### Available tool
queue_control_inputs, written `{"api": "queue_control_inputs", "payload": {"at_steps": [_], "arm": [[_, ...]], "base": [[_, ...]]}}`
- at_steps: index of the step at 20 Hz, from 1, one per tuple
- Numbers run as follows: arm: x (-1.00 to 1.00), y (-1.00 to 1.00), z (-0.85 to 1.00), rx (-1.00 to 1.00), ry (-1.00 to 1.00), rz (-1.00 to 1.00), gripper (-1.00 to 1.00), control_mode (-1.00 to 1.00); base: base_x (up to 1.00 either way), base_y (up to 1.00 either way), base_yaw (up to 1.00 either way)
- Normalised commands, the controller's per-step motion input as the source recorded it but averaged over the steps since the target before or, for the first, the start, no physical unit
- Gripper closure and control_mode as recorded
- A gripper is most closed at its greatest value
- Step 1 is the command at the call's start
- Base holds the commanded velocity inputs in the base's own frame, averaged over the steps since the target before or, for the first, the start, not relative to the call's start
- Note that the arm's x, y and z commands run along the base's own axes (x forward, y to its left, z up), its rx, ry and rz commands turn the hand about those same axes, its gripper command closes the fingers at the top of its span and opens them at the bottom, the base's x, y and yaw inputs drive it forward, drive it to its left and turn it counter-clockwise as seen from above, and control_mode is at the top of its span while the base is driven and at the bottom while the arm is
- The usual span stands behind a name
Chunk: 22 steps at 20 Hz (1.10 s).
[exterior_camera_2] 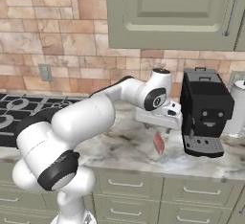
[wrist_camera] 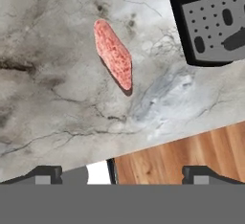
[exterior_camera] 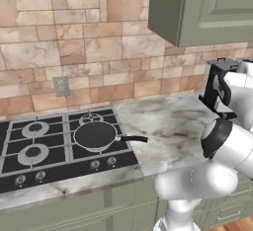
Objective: Place both pans onto different burners. Then place the lemon and the steak on different pans.
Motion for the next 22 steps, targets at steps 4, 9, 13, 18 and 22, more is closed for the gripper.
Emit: {"api": "queue_control_inputs", "payload": {"at_steps": [4,9,13,18,22], "arm": [[0.00,0.00,0.00,0.00,0.00,0.00,-1.00,1.00],[0.00,0.00,0.00,0.00,0.00,0.00,-1.00,1.00],[0.00,0.00,0.00,0.00,0.00,0.00,-1.00,1.00],[0.00,0.00,0.00,0.00,0.00,0.00,-1.00,1.00],[0.00,0.00,0.00,0.00,0.00,0.00,-1.00,1.00]], "base": [[0.21,0.00,-0.06],[0.38,-0.15,0.06],[0.15,-0.31,0.13],[0.00,-0.53,0.11],[0.02,-0.46,0.00]]}}
